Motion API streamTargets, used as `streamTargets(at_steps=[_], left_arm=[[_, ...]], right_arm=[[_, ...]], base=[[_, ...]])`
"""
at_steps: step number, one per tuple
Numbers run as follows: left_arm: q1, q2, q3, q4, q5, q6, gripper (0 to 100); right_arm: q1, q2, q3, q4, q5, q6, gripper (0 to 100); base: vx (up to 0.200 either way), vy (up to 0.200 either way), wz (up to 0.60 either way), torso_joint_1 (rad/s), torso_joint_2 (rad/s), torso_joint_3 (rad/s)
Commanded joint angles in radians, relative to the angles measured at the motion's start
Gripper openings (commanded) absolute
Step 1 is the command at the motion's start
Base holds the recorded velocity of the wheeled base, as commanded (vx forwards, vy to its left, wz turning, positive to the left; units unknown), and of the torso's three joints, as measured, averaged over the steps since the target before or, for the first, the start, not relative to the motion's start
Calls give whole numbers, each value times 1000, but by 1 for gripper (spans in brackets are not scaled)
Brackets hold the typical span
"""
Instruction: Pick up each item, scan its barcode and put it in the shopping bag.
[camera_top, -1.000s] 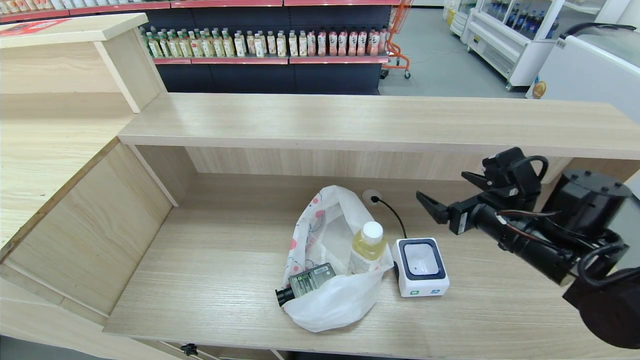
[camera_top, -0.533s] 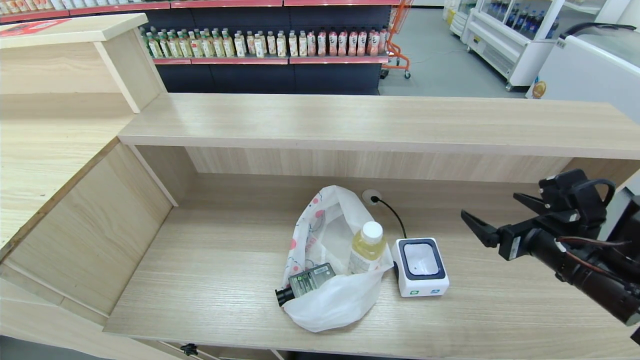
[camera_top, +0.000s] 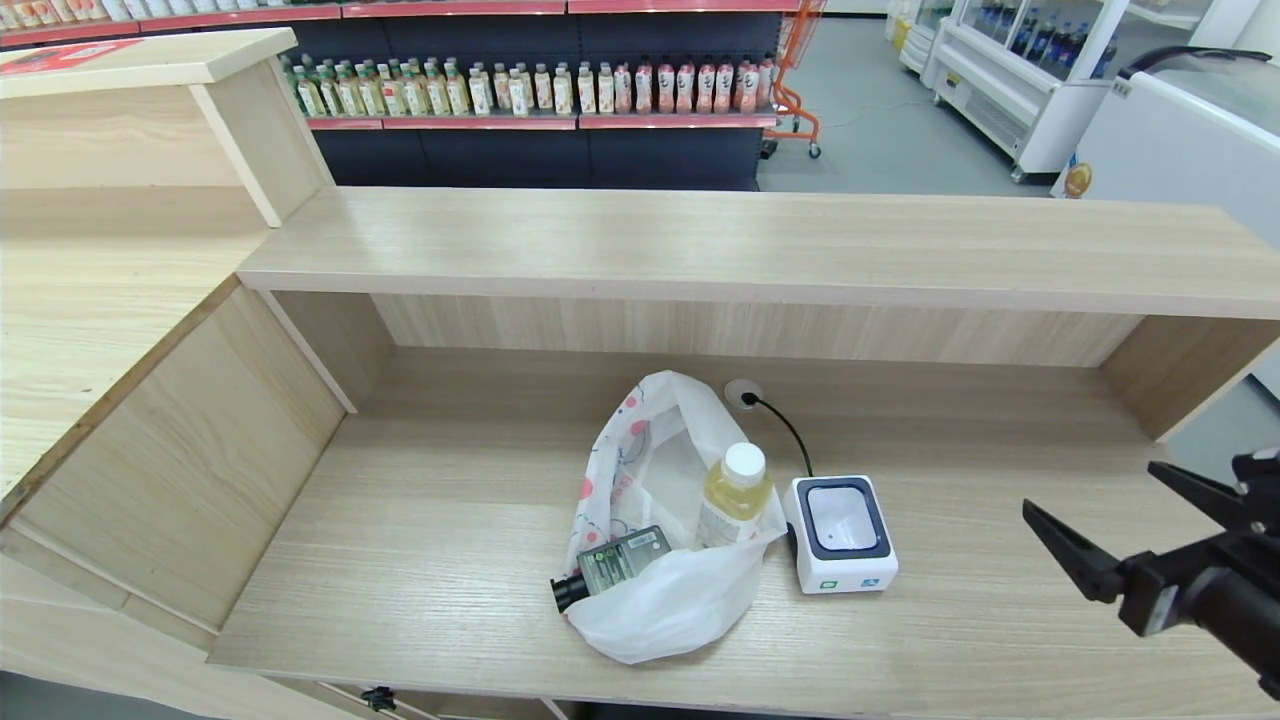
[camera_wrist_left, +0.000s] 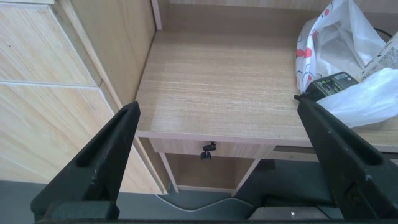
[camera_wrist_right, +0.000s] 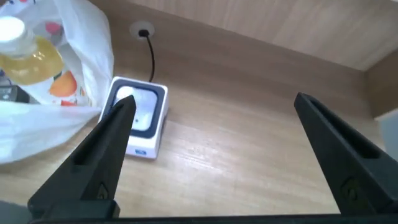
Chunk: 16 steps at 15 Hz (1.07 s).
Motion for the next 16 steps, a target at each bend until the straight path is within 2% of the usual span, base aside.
streamTargets(at_steps=[1,3,6,7,8,9,11,14,16], left_arm=[[0,0,0,0,0,-1,100],[0,0,0,0,0,-1,100],[0,0,0,0,0,-1,100],[2,0,0,0,0,-1,100],[0,0,0,0,0,-1,100],[0,0,0,0,0,-1,100],[0,0,0,0,0,-1,100],[0,0,0,0,0,-1,100],[0,0,0,0,0,-1,100]], right_arm=[[-23,-259,26,216,-18,-1,100],[-23,-381,26,345,-16,-1,100],[-27,-608,26,624,-2,34,100],[-40,-770,26,797,14,51,100],[-54,-829,26,853,19,51,100],[-103,-1010,26,1015,77,59,100],[-152,-1194,26,1152,156,76,100],[-161,-1206,26,1161,183,116,100],[-189,-1263,21,1230,205,128,100]], base=[[0,0,0,0,0,0],[0,0,0,0,0,0],[0,0,0,0,0,0],[0,0,0,0,0,0],[0,0,0,0,0,0],[0,0,0,0,0,0],[0,0,0,0,0,0],[0,0,0,0,0,0],[0,0,0,0,0,0]])
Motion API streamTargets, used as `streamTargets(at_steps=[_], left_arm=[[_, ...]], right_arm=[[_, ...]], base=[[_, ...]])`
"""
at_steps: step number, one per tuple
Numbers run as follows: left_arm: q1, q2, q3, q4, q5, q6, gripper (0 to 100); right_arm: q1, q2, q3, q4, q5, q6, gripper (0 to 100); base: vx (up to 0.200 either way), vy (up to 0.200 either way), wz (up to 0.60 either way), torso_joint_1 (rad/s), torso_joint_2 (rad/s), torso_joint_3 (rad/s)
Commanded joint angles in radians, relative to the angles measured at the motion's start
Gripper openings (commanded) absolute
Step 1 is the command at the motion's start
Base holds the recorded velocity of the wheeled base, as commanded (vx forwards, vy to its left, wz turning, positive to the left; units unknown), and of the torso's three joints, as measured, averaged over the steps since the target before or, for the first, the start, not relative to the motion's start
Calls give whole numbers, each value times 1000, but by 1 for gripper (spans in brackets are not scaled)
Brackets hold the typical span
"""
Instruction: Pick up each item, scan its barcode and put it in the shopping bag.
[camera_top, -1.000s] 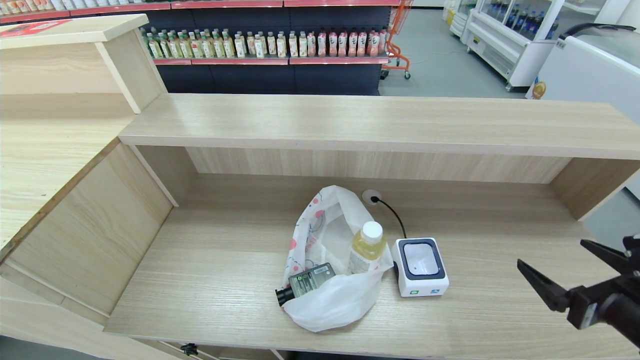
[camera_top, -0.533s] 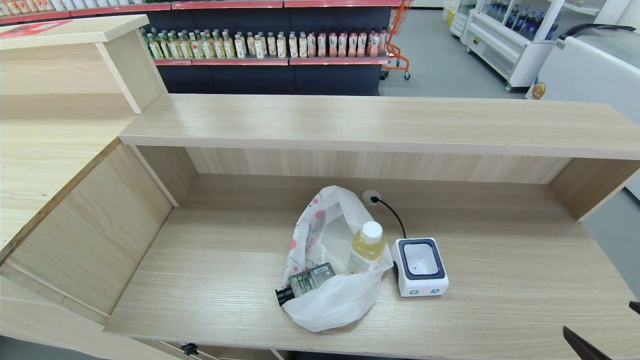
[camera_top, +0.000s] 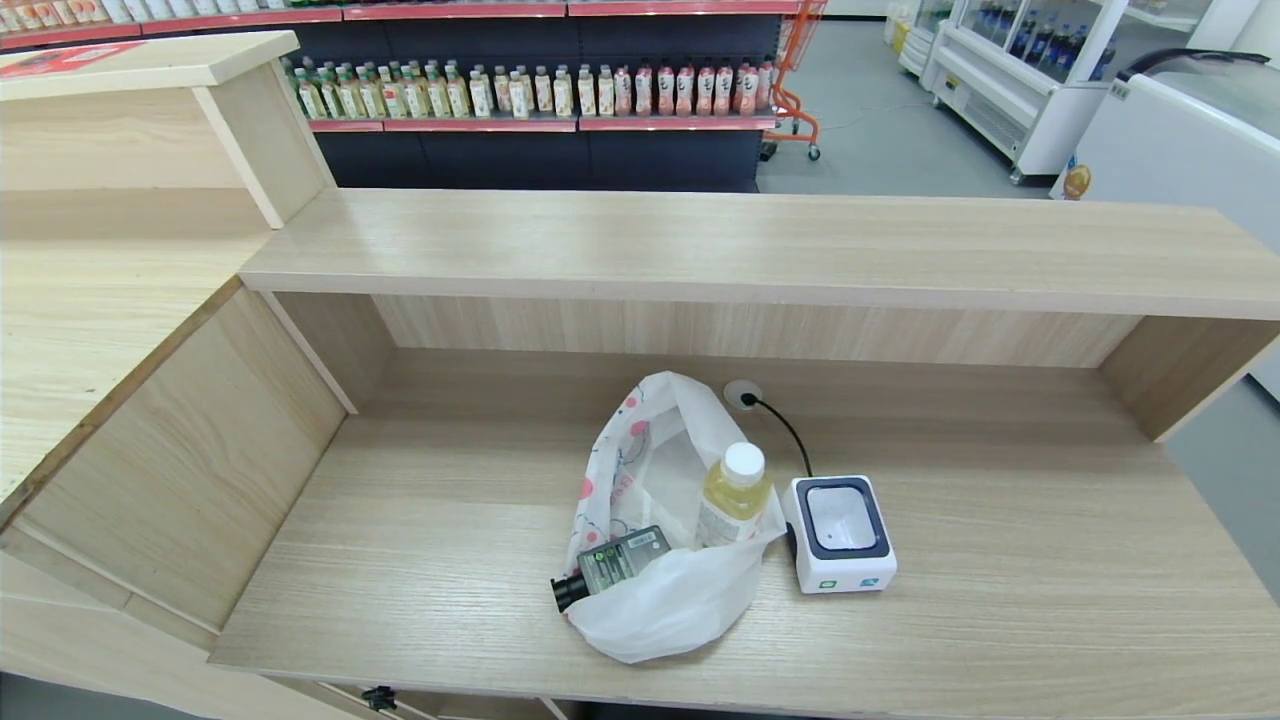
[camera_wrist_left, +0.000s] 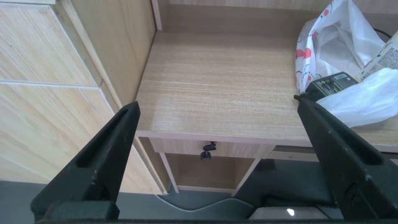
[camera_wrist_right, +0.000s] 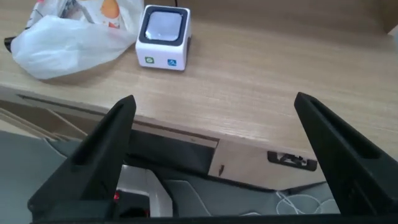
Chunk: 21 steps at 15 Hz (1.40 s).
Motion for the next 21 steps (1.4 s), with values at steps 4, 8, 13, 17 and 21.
streamTargets(at_steps=[4,8,13,17,21], left_arm=[[0,0,0,-1,0,0,100],[0,2,0,-1,0,0,100],[0,0,0,-1,0,6,100],[0,0,0,-1,0,7,100],[0,2,0,-1,0,4,100]], right_arm=[[-20,-82,-4,30,12,17,100],[-20,-82,-4,30,10,32,100],[-20,-82,-4,30,10,32,100],[-20,-82,-4,30,10,32,100],[-20,-82,-4,30,10,32,100]], base=[[0,0,0,0,0,0],[0,0,0,0,0,0],[0,-80,0,1,0,3],[0,-200,0,7,2,2],[0,0,0,0,0,0]])
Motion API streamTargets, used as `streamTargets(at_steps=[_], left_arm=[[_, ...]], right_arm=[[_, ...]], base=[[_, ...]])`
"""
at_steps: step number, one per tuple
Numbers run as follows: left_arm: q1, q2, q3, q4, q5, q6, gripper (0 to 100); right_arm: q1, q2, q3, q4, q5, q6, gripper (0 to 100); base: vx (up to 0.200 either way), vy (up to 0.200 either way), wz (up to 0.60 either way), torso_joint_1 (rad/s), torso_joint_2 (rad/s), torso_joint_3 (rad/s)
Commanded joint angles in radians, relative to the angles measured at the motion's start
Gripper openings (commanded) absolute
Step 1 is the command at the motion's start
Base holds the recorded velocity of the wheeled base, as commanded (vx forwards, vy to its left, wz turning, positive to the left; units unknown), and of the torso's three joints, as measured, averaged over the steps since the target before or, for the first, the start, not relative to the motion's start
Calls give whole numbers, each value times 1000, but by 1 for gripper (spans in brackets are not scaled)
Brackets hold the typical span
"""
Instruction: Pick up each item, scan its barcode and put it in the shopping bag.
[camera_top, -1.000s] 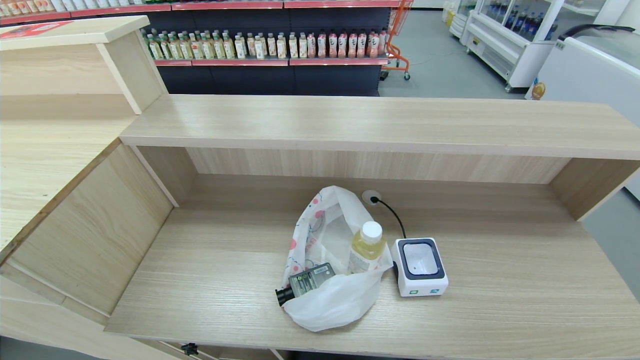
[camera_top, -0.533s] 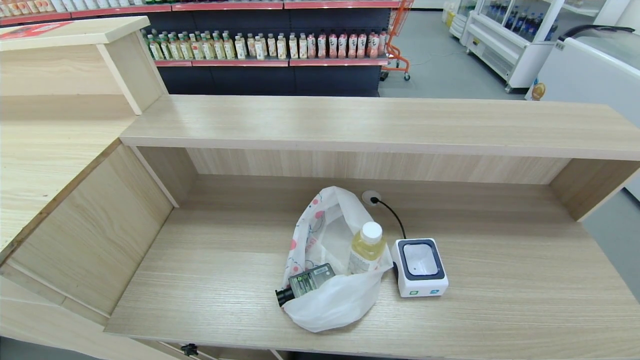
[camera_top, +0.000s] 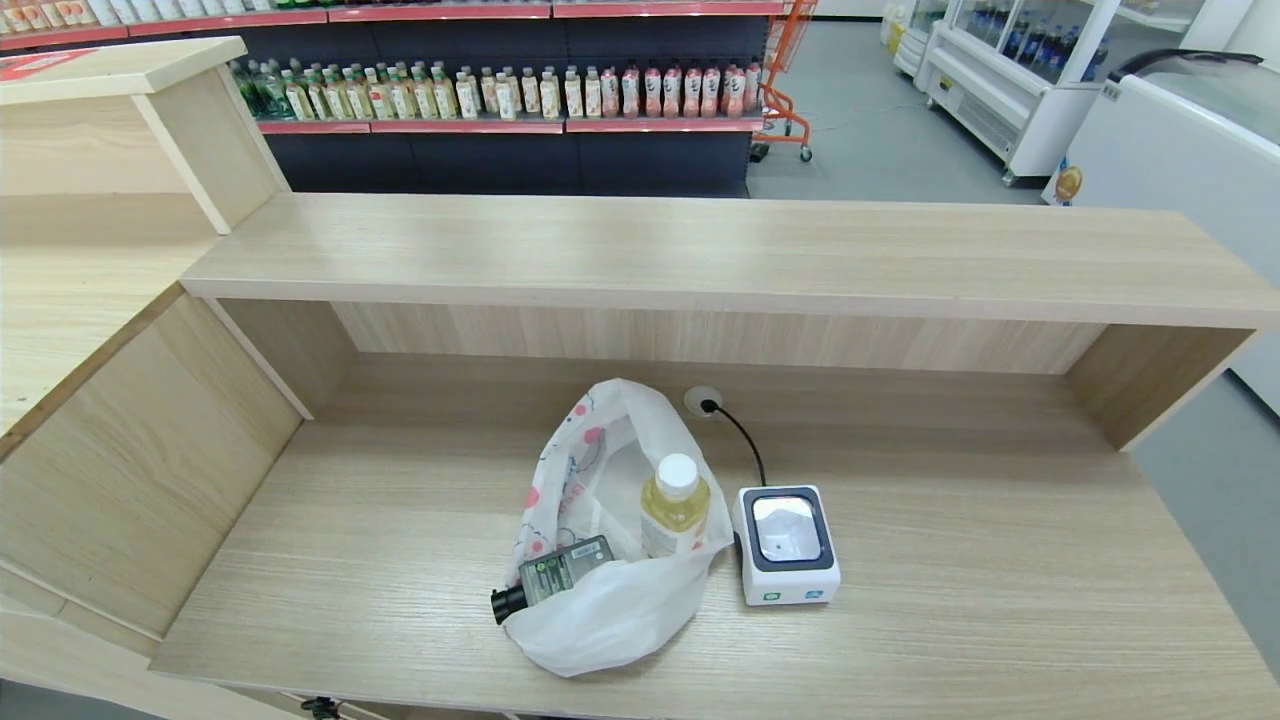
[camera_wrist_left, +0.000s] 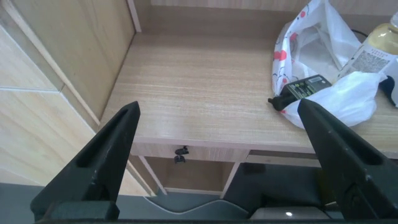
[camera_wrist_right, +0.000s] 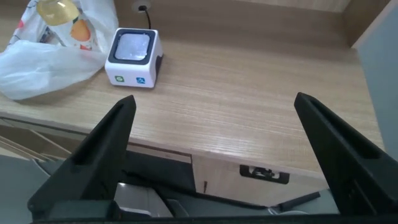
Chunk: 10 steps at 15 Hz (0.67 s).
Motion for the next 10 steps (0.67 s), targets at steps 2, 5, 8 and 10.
streamTargets(at_steps=[2,5,8,10], left_arm=[[1,2,0,-1,-1,3,100],[1,2,0,-1,-1,-2,100],[1,2,0,-1,-1,-2,100],[1,2,0,-1,-1,-2,100]], right_arm=[[1,4,0,0,0,-2,100],[1,4,0,0,0,-1,100],[1,3,0,0,2,-1,100],[1,4,0,2,0,-2,0]], base=[[200,0,0,2,2,7],[200,0,0,2,2,5],[0,0,0,0,0,0],[0,0,0,0,0,0]])
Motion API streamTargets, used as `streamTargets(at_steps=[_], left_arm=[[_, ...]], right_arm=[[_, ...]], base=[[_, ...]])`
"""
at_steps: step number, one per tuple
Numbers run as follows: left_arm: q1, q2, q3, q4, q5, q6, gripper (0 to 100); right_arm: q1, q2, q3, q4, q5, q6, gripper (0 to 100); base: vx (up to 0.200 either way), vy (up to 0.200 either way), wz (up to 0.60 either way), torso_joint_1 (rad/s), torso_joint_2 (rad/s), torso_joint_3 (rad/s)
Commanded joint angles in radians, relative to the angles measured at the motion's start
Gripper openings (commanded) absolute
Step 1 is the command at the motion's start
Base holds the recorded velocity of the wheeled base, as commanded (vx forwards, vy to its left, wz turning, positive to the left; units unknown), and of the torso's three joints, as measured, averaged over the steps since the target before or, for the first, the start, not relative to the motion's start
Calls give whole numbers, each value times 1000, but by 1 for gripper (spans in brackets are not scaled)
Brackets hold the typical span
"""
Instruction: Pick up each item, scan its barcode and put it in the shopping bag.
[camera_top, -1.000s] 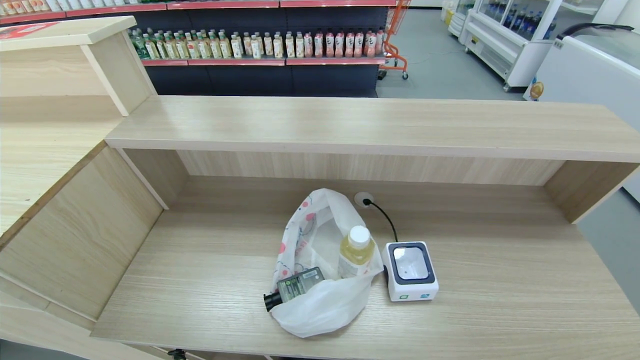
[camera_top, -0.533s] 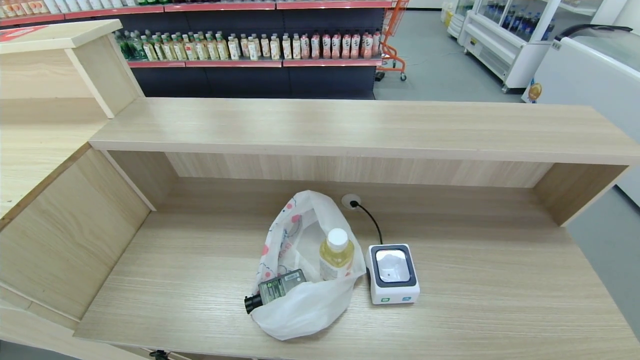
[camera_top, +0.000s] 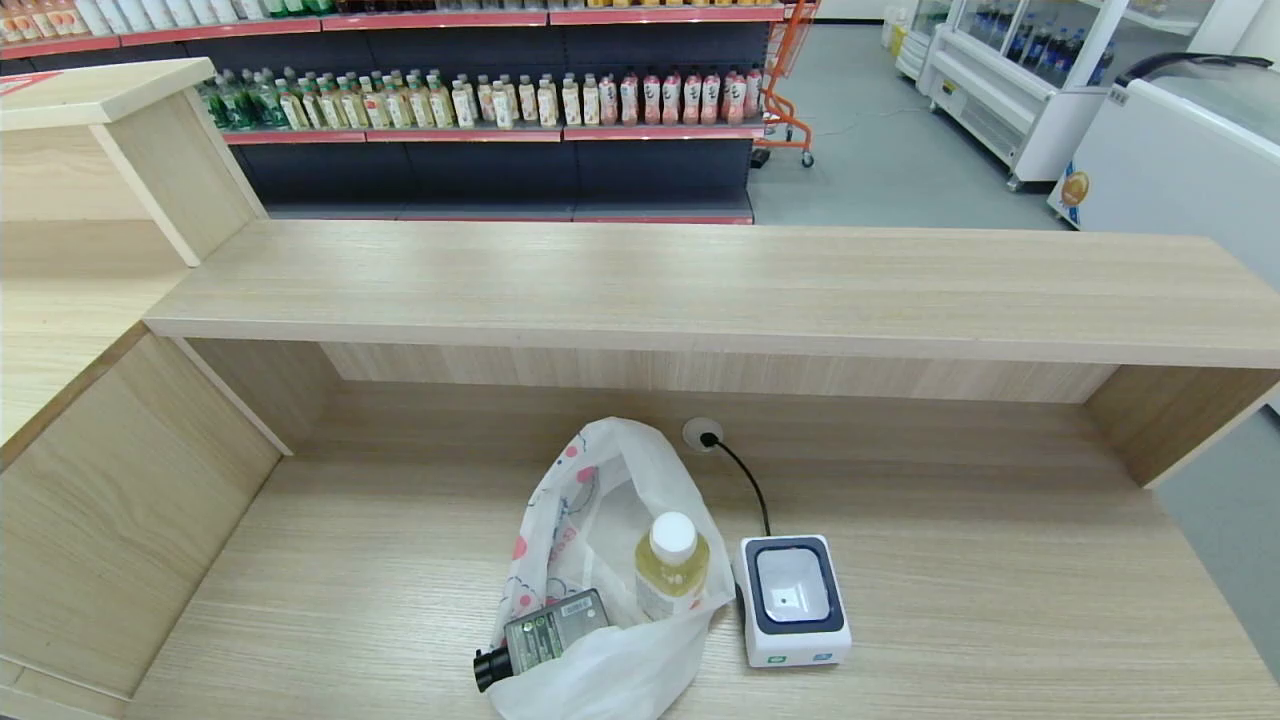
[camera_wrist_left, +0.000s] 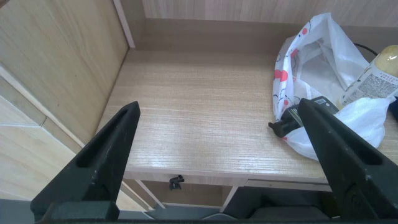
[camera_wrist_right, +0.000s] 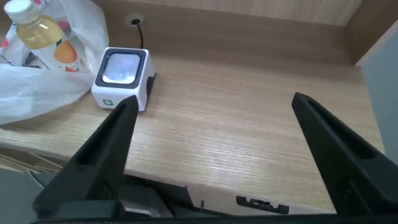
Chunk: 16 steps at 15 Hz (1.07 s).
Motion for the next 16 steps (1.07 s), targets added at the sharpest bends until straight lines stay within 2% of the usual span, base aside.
streamTargets(at_steps=[1,16], left_arm=[[0,2,0,0,0,-1,100],[0,2,0,0,0,-1,100]], right_arm=[[0,2,-1,0,0,-1,0],[0,3,1,0,0,1,0]], base=[[0,0,0,0,0,0],[0,0,0,0,0,0]])
